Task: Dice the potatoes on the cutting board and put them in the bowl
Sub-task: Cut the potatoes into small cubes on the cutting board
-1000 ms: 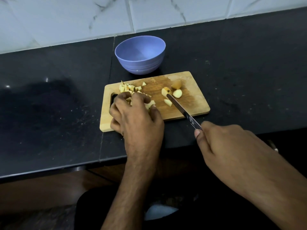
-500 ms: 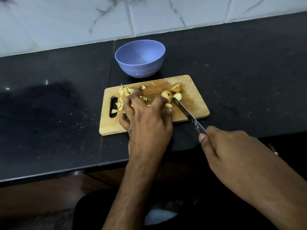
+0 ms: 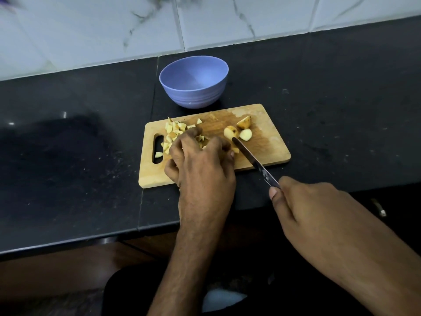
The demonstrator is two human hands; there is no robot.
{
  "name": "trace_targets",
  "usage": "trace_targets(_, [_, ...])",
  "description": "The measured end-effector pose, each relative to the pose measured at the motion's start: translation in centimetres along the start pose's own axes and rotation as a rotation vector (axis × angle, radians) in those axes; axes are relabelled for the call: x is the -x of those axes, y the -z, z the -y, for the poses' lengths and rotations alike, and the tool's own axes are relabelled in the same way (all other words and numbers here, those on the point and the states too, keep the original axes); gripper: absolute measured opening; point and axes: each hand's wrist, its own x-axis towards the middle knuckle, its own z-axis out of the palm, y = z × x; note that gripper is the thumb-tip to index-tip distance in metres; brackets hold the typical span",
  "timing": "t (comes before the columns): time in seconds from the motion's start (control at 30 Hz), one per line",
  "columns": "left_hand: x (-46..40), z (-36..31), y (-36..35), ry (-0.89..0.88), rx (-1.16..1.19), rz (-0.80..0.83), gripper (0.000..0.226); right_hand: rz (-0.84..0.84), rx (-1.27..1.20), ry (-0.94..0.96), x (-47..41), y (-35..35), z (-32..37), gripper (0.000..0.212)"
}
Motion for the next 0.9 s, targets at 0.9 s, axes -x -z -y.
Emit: trace_targets(0.9, [0.2,-0.2,-0.2,-0.056,-0.070,0.044,0.019,-0.016,-0.088,0.017,0.1,-1.1,0.8,0.029])
